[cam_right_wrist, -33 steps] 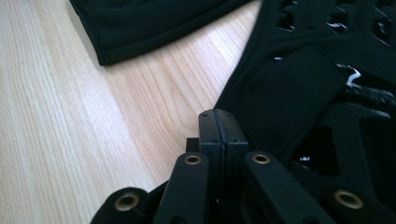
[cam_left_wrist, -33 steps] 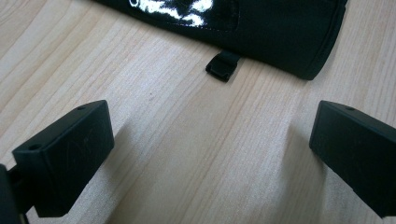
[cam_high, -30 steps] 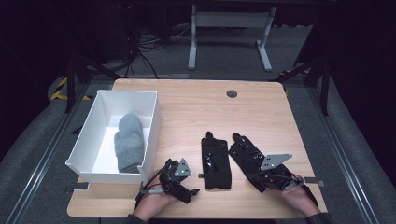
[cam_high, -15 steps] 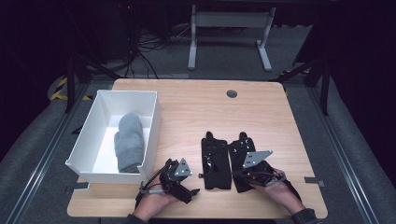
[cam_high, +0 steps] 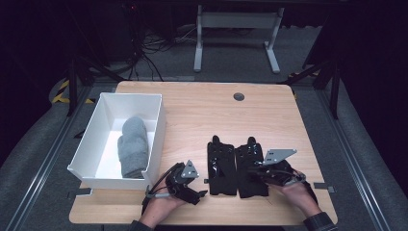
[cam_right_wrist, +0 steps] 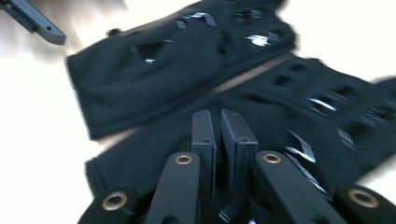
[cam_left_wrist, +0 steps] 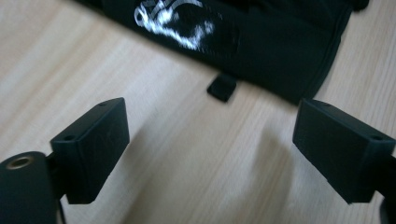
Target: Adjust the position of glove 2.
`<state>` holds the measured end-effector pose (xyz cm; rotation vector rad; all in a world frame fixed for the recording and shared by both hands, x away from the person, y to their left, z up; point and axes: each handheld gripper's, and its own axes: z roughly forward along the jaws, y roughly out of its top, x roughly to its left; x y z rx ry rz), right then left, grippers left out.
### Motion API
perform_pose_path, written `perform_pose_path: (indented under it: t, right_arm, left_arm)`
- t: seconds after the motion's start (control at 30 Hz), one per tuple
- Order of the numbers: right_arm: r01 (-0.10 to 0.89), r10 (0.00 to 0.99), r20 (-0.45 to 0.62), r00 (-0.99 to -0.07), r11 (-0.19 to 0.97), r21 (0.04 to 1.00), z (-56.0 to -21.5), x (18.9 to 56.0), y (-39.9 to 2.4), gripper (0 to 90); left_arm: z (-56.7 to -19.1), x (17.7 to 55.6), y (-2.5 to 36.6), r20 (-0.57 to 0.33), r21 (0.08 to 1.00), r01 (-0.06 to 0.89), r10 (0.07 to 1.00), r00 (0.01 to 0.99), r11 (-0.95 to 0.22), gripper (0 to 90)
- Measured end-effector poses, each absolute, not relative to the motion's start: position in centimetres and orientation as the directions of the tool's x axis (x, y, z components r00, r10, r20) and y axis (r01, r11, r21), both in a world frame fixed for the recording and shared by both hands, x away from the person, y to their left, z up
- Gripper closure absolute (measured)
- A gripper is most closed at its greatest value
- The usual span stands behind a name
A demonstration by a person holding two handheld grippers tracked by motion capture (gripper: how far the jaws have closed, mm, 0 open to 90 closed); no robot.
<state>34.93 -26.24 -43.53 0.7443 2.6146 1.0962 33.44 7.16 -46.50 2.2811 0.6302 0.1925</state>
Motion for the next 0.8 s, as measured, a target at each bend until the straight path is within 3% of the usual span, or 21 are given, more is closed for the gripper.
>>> perform_pose_path:
  t: [0.13, 0.37, 0.8]
  right_arm:
    - [0.404, 0.575, -0.005, -0.818, 0.581, 0.707, -43.6, 35.1, -28.7, 89.7]
    - [0.456, 0.62, 0.008, -0.785, 0.569, 0.685, -44.4, 35.6, -30.8, 90.0]
    - [0.468, 0.615, 0.006, -0.789, 0.594, 0.654, -45.0, 35.9, -30.7, 90.0]
  left_arm:
    - [-45.5, 34.8, 6.7, -0.082, 0.731, 0.404, 0.517, 0.852, -0.549, 26.6]
    - [-45.4, 37.4, 5.6, -0.123, 0.721, 0.458, 0.554, 0.823, -0.519, 50.4]
    - [-46.1, 39.8, 3.8, -0.194, 0.656, 0.546, 0.583, 0.789, -0.521, 74.1]
